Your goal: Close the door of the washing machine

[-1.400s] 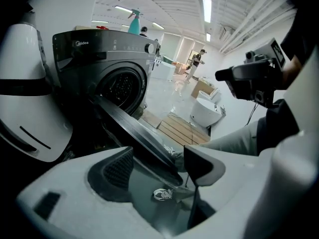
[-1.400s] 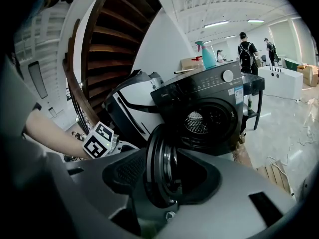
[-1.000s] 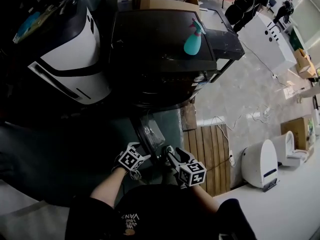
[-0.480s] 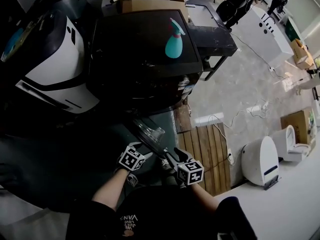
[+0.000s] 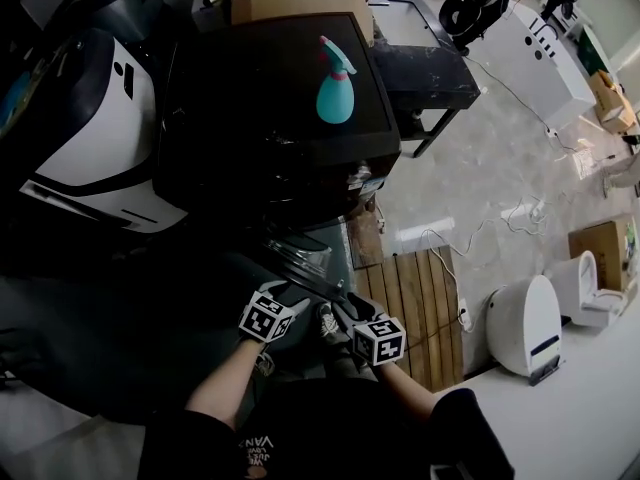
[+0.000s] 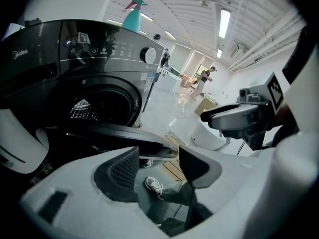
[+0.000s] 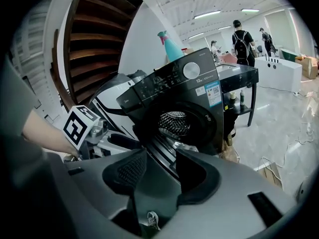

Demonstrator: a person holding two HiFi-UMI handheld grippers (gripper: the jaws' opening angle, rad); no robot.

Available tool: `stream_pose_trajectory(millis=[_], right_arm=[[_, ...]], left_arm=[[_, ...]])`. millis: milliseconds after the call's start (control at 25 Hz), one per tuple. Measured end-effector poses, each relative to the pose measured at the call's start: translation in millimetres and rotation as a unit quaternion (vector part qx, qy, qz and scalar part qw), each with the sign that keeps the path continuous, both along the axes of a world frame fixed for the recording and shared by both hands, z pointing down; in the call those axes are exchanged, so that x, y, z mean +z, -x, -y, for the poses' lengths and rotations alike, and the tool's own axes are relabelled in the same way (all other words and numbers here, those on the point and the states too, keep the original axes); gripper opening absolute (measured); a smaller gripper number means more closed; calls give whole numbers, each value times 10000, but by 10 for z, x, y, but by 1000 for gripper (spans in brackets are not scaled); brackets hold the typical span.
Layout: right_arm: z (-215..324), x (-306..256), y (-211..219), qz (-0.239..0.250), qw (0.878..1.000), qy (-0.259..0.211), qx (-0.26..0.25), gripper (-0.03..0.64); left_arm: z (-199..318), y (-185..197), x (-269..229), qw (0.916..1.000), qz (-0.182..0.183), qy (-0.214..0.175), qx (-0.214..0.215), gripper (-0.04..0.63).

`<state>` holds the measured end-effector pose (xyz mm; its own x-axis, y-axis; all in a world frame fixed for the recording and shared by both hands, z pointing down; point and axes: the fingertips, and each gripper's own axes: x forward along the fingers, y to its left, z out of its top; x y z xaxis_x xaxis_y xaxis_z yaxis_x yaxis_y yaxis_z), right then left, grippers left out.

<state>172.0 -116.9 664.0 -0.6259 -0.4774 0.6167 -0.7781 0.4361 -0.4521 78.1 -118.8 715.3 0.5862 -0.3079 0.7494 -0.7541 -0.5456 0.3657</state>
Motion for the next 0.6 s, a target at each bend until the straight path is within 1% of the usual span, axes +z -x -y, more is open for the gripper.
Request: stream_pose_trajectory(millis=[240, 440, 600], right_arm=[[269, 175, -136, -4, 9999, 50, 95, 179], [514, 273, -239, -46, 9997, 55, 233, 169], [740, 367, -304, -33, 9989, 78, 458, 146]], left_arm=[[346, -90, -2, 9998, -56, -72, -192, 230], [643, -163, -11, 9993, -92, -148, -335, 221], [915, -185, -12, 9988, -60, -200, -442, 184]])
